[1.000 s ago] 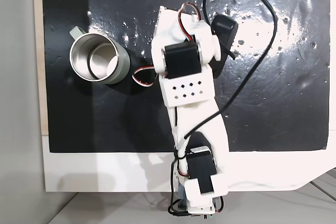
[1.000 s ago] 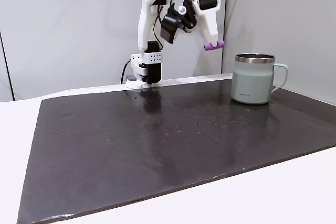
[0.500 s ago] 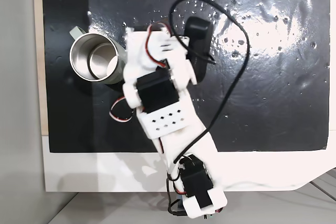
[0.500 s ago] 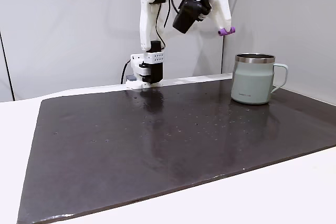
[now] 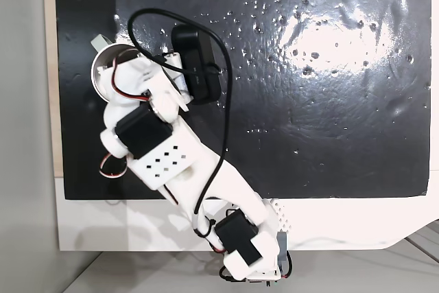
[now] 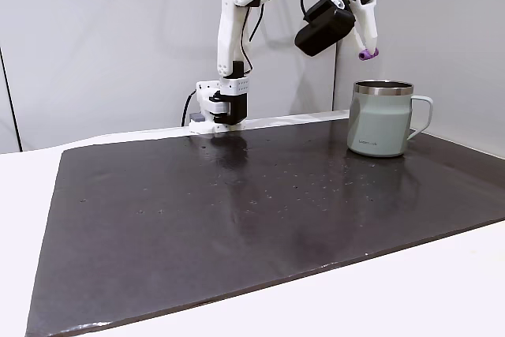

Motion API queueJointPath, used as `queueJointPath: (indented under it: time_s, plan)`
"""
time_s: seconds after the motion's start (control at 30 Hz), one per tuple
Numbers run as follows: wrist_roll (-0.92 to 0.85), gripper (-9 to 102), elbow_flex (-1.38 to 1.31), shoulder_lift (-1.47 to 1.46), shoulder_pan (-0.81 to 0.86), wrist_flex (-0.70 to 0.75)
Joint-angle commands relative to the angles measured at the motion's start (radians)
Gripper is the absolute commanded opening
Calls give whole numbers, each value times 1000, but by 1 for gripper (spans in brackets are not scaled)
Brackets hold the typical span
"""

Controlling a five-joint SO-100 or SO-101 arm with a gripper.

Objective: Grasp a pengrip and put it in the cup.

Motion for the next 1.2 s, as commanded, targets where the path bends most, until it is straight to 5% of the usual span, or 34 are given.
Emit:
queueJointPath:
  time_s: [0.0, 0.37, 0.5, 0.57, 1.17]
  plan:
    - [-18, 0, -124, -38, -23, -21]
    - [-26, 3, -204, -126, -66, -3]
    - [-32, 32, -204, -124, -71, 15]
    - [-32, 38, -204, -120, -75, 15]
    - [-35, 38, -195, -100, -95, 20]
